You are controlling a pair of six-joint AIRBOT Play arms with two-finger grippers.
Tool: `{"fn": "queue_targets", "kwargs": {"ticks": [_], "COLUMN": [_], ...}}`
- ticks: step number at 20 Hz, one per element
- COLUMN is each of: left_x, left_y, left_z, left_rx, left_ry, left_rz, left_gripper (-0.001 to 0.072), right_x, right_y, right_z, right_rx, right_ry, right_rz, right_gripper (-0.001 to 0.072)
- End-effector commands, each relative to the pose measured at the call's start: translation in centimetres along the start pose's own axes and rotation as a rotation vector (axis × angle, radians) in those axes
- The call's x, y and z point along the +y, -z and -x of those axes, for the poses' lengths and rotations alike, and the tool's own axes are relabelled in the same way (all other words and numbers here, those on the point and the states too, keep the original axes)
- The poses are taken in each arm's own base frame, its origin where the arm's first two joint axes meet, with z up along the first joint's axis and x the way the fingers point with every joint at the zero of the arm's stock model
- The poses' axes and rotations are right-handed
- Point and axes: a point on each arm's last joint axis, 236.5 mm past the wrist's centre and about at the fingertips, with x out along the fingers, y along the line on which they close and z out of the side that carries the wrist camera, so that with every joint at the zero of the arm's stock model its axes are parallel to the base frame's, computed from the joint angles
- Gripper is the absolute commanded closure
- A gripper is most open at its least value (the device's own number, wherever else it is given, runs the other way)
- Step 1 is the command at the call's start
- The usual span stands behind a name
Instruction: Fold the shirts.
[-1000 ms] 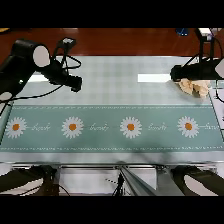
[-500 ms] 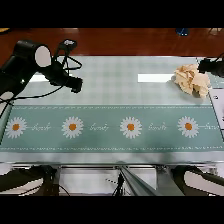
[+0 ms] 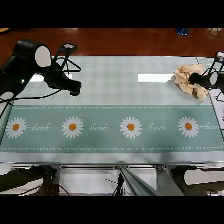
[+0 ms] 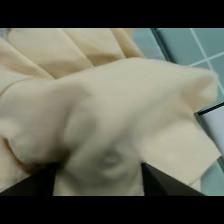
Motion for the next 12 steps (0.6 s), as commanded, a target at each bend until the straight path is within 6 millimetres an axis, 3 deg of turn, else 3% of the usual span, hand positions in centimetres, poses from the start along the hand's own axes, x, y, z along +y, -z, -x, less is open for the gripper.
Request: {"fn": "queue_targets", "kwargs": {"ticks": [1, 2, 3, 5, 7, 9, 12], "left_x": [0.0, 0.0, 0.0, 0.0, 0.0, 0.0, 0.1], "left_y": [0.2, 0.2, 0.2, 0.2, -0.1, -1.1, -4.1], "left_z": [0.0, 0.0, 0.0, 0.1, 0.9, 3.3, 11.3], "left_rx": [0.007, 0.007, 0.007, 0.006, -0.014, -0.066, -0.273], "left_ry": [0.000, 0.000, 0.000, 0.000, 0.000, 0.001, 0.002], "left_rz": [-0.001, -0.001, -0.001, -0.001, -0.001, 0.001, 0.005], "left_gripper": [-0.0013, -0.0013, -0.0013, -0.0013, -0.0013, -0.0012, -0.0011], "right_x": [0.0, 0.0, 0.0, 0.1, 0.4, 1.0, 3.6], "right_y": [2.3, 2.4, 2.2, 0.6, -3.0, -7.9, -14.9], "right_z": [-2.7, -2.8, -2.6, -1.7, 1.4, 7.2, 20.7], "right_rx": [0.060, 0.062, 0.058, 0.020, -0.058, -0.189, -0.469], "right_ry": [0.003, 0.004, 0.003, 0.000, -0.014, -0.047, -0.149], "right_rz": [-0.002, -0.001, -0.003, 0.008, 0.043, 0.070, 0.128], "right_gripper": [0.0308, 0.0522, 0.0691, 0.0690, 0.0692, 0.0692, 0.0693]}}
